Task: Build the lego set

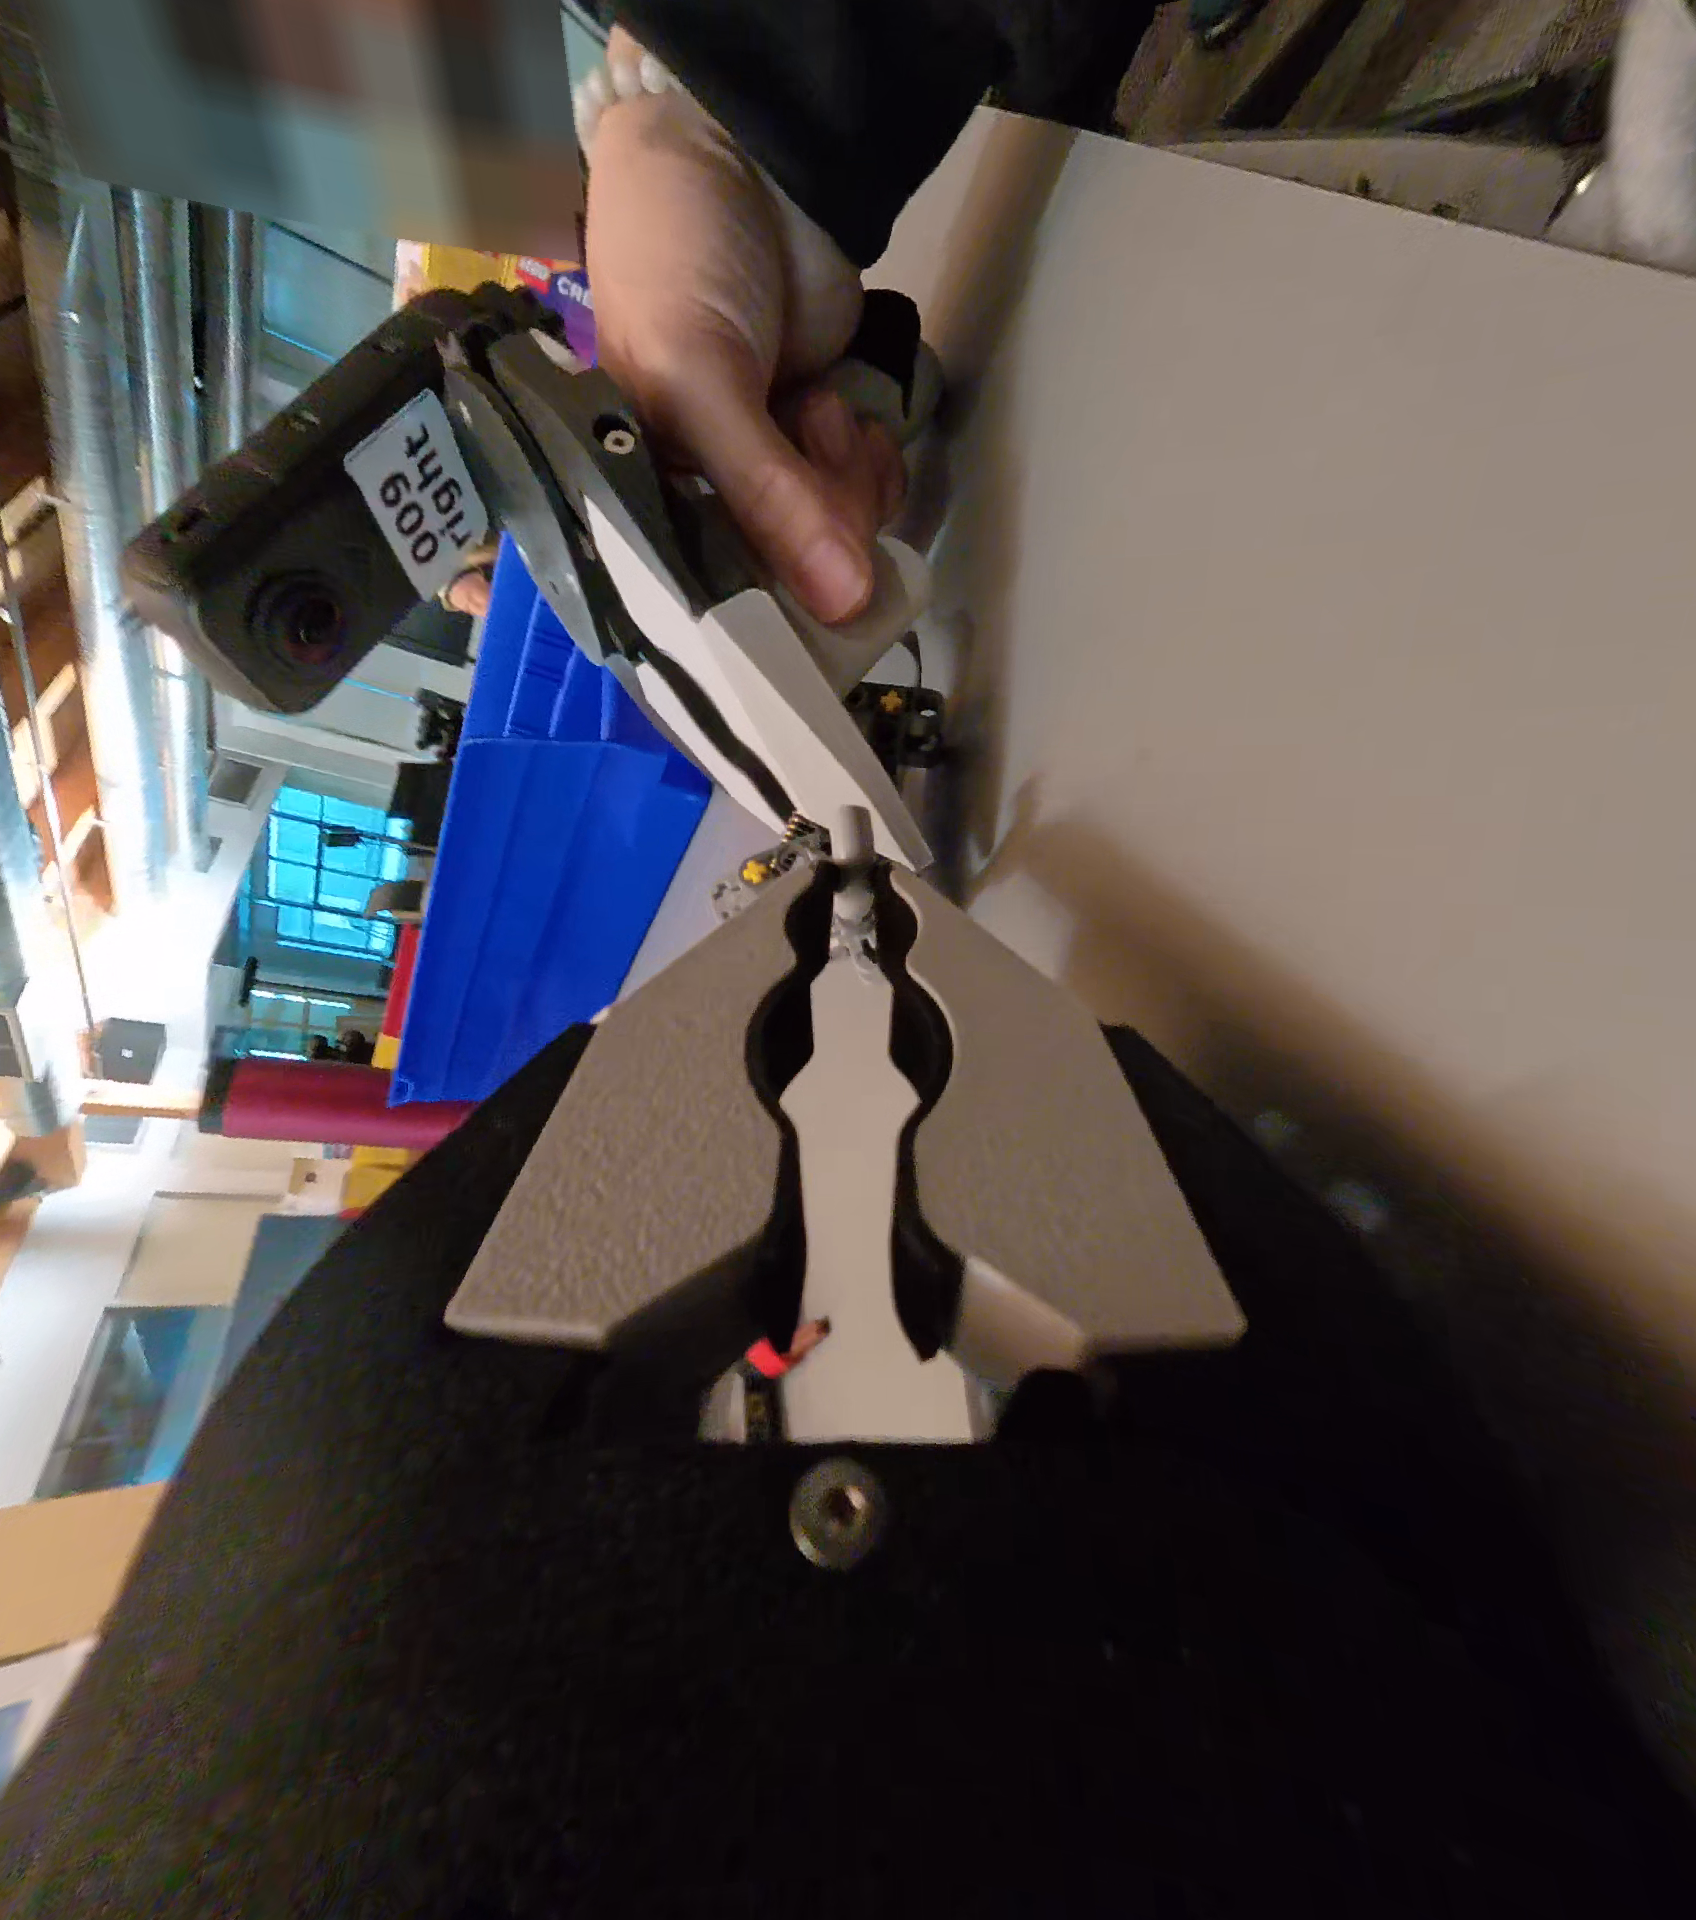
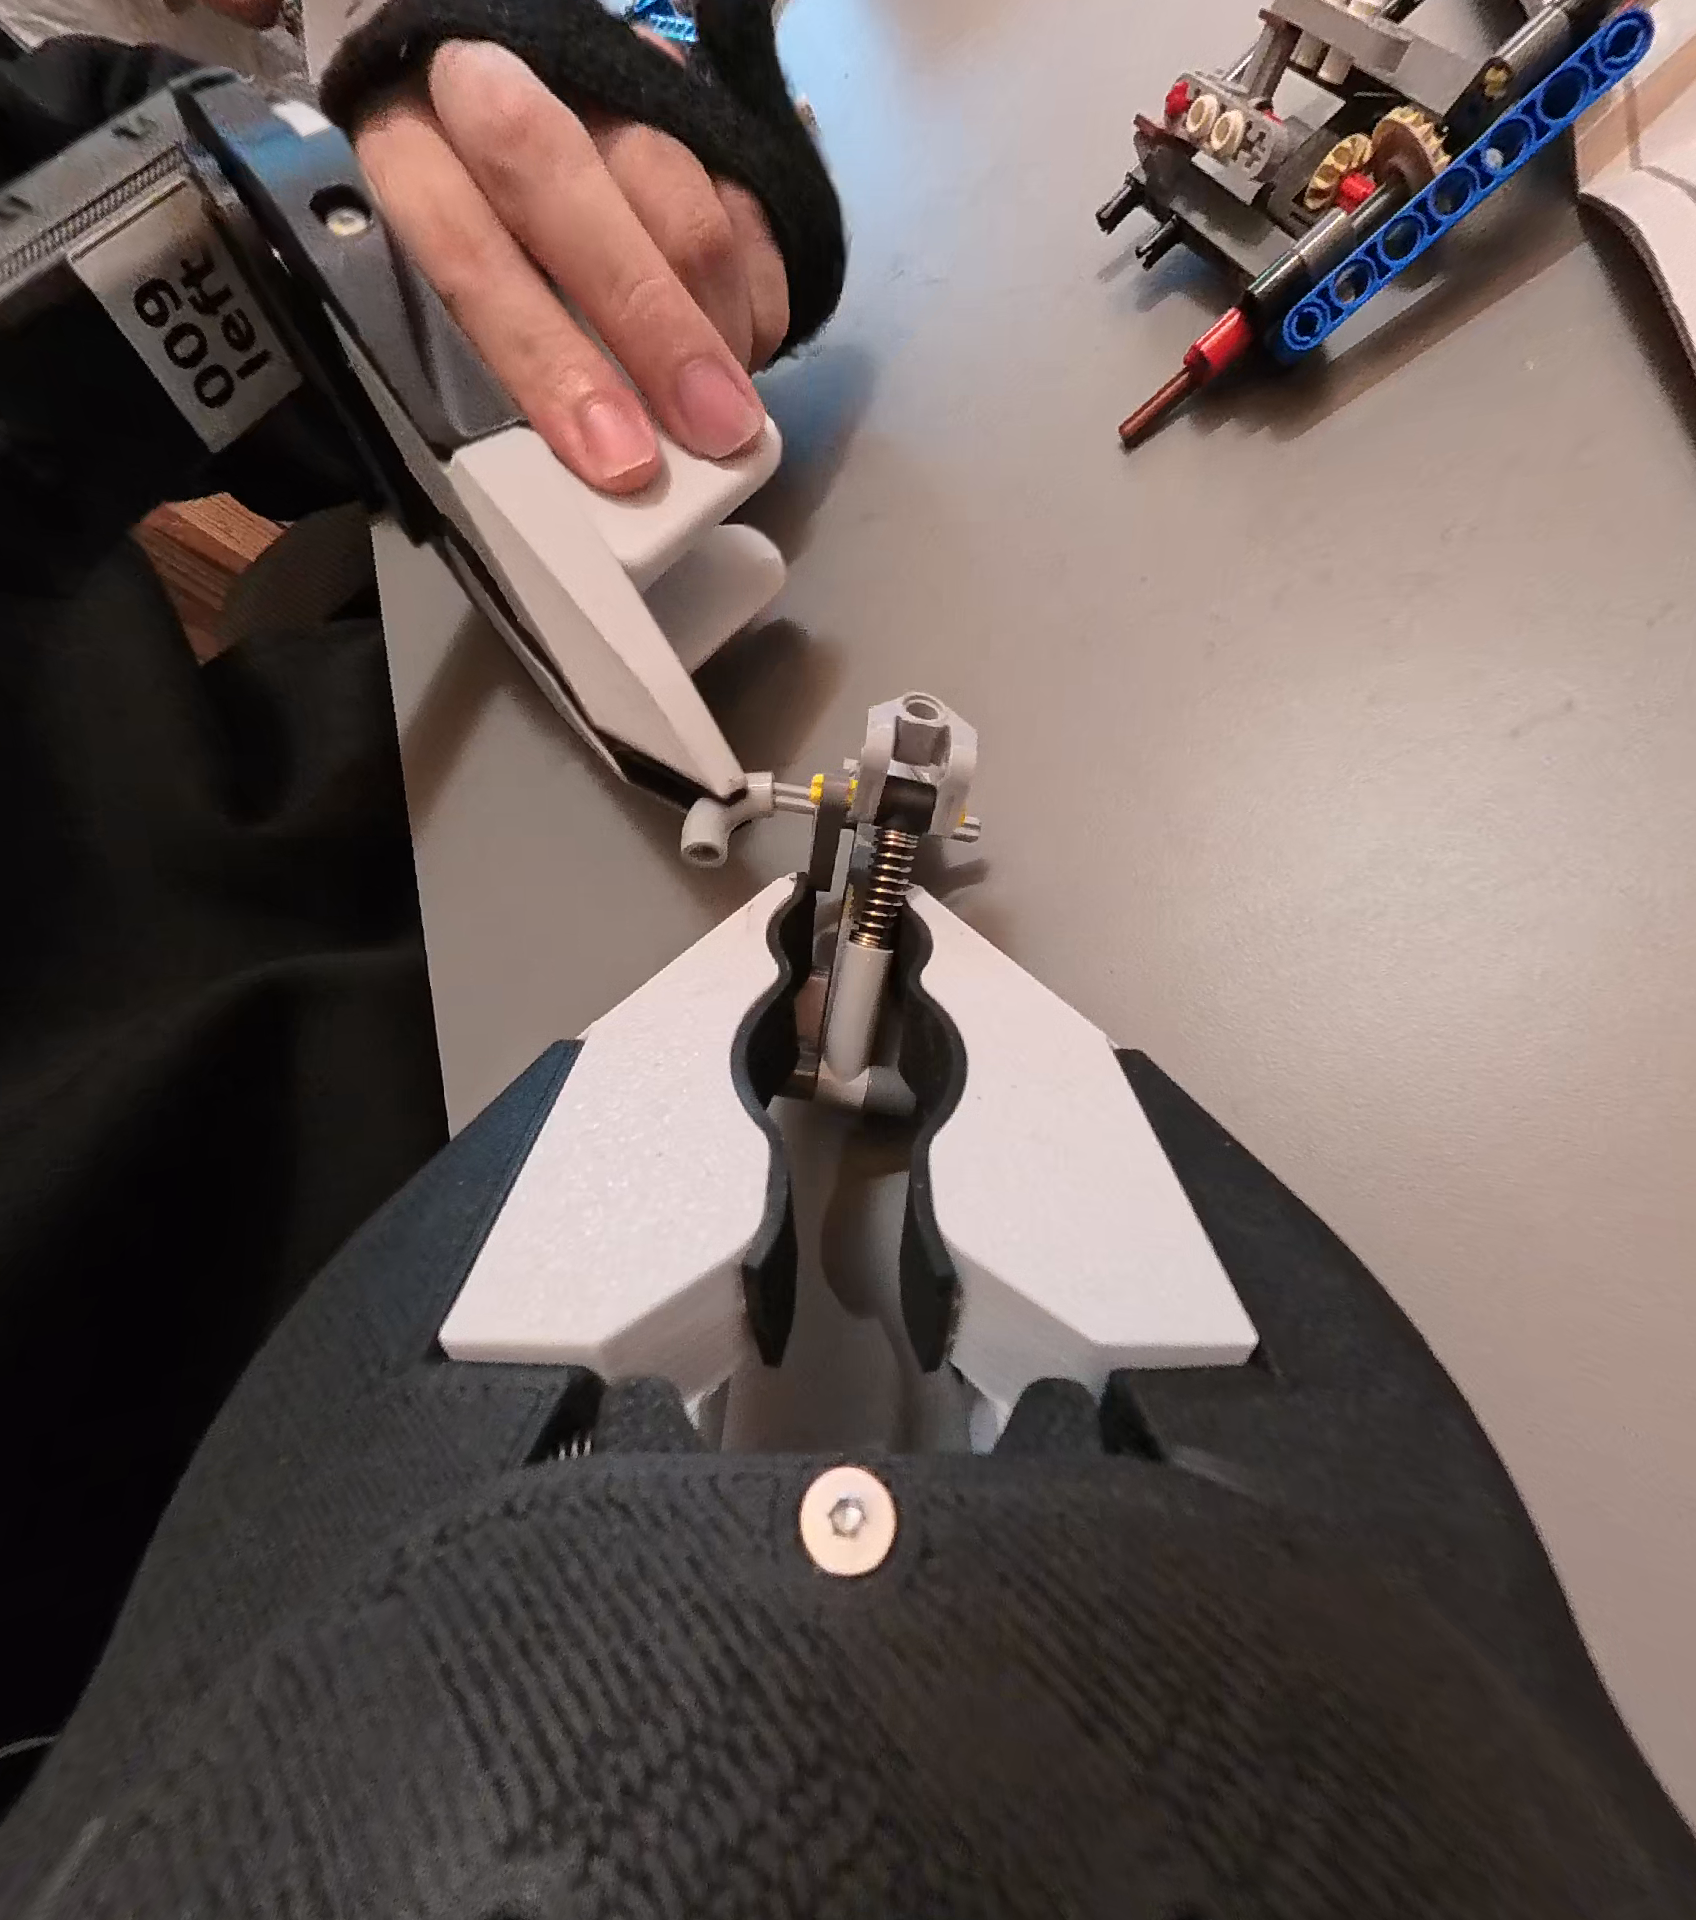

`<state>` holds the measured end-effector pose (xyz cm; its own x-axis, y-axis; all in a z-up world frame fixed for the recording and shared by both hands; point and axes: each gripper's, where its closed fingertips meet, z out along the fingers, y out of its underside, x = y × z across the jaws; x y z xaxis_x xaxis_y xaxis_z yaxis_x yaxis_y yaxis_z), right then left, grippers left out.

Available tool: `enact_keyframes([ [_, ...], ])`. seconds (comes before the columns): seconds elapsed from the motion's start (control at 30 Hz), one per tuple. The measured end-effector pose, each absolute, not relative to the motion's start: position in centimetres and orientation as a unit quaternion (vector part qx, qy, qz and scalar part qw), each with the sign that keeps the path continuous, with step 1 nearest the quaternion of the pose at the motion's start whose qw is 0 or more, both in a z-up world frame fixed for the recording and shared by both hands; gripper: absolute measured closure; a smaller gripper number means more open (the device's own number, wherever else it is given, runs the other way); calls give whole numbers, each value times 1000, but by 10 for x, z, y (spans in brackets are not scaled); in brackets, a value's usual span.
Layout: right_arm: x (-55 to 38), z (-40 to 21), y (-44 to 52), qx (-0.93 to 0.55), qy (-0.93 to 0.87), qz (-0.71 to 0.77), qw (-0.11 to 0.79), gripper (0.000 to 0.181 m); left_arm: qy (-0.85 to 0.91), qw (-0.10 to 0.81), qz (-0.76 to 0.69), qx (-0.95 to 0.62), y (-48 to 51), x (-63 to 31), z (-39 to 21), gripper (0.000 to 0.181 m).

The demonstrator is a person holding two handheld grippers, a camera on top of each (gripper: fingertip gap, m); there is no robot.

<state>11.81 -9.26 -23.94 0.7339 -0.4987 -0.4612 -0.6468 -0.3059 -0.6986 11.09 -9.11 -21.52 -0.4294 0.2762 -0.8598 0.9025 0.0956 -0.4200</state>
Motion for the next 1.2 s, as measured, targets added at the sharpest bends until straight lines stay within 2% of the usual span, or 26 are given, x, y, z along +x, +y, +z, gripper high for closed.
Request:
enact_keyframes([
  [0.3, 118, -241, -92, -804, 360, 84, 466, 169, 696, 219, -548, 409, -91, 115, -217, 176],
  [0.7, 123, -241, -95, -789, 388, 87, 469, 169, 729, 188, -532, 387, -96, 124, -222, 176],
  [0.8, 127, -239, -94, -785, 391, 69, 475, 169, 725, 196, -540, 380, -94, 126, -218, 177],
  [1.0, 135, -239, -98, -776, 413, 43, 474, 169, 700, 290, -538, 370, -90, 130, -208, 175],
  [1.2, 140, -240, -98, -781, 415, 19, 466, 169, 721, 302, -506, 365, -93, 139, -218, 170],
])
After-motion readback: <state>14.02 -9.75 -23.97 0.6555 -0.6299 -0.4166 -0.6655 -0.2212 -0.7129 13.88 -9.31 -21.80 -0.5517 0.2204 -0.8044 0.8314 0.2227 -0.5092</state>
